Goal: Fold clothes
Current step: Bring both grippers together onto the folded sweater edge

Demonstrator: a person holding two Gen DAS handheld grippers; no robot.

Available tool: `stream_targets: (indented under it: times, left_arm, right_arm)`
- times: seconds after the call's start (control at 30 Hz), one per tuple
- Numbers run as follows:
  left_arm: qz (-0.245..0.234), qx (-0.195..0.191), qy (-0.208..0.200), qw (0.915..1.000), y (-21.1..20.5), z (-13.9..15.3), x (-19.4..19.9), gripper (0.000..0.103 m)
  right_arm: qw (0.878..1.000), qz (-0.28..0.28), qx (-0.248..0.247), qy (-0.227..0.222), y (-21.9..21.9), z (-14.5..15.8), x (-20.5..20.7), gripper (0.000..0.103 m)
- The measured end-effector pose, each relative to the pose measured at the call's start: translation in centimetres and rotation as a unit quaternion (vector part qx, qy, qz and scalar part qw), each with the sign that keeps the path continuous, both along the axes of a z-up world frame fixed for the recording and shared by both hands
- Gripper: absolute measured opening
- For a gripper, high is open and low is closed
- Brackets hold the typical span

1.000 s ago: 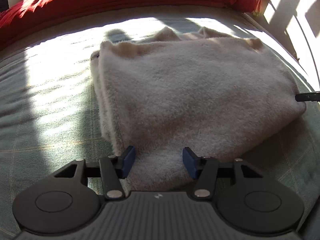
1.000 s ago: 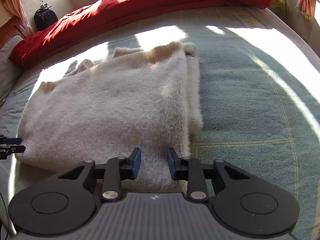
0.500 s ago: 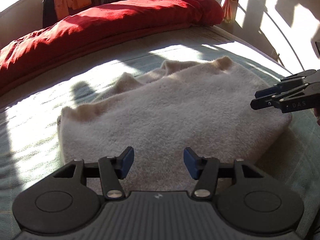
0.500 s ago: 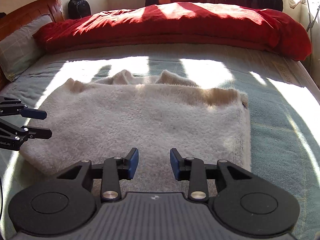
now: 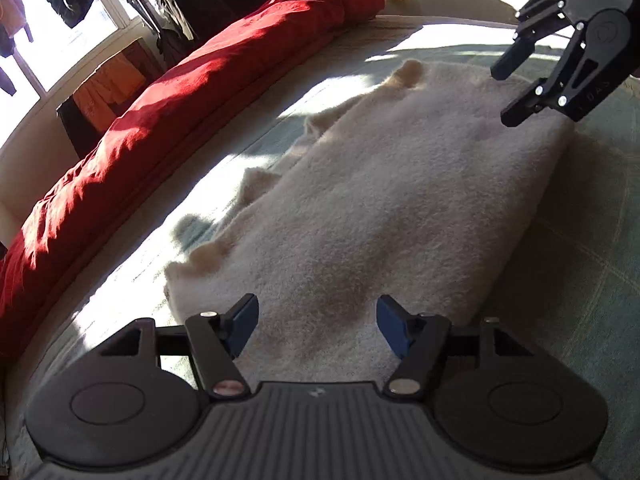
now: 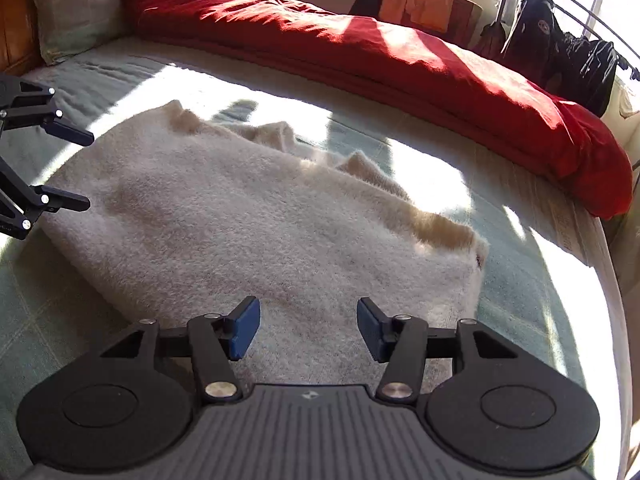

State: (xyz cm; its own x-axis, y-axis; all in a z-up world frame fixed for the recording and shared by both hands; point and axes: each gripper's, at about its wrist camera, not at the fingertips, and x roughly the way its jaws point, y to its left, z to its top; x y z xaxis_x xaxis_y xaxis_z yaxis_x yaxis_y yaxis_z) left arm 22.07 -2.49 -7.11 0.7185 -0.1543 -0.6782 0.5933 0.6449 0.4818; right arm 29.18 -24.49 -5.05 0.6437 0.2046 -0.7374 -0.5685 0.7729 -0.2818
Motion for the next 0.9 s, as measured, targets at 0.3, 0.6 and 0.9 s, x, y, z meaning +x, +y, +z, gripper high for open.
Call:
stream_targets:
  times: [0.3, 0.6, 0.9]
  left_arm:
    - [-0.134, 0.158, -0.095, 0.9737, -5.8, -5.7, -4.3, 0.074]
    - [-0.170, 0.238, -0.130, 0.9474, -6.8, -9.9, -3.6, 0.074]
    - [-0.179, 0.226, -0.163, 0.9435, -7.7, -11.0, -0.2, 0.082]
  right_arm:
    - [0.962, 0.177, -0.180, -0.107, 6.7, -3.7, -6.4, 0.068]
    - [0.927, 0.231, -0.254, -0.153, 9.6, -8.7, -6.8, 0.068]
    - [0.928, 0.222, -0.239, -0.179, 11.0, -9.6, -3.6, 0.078]
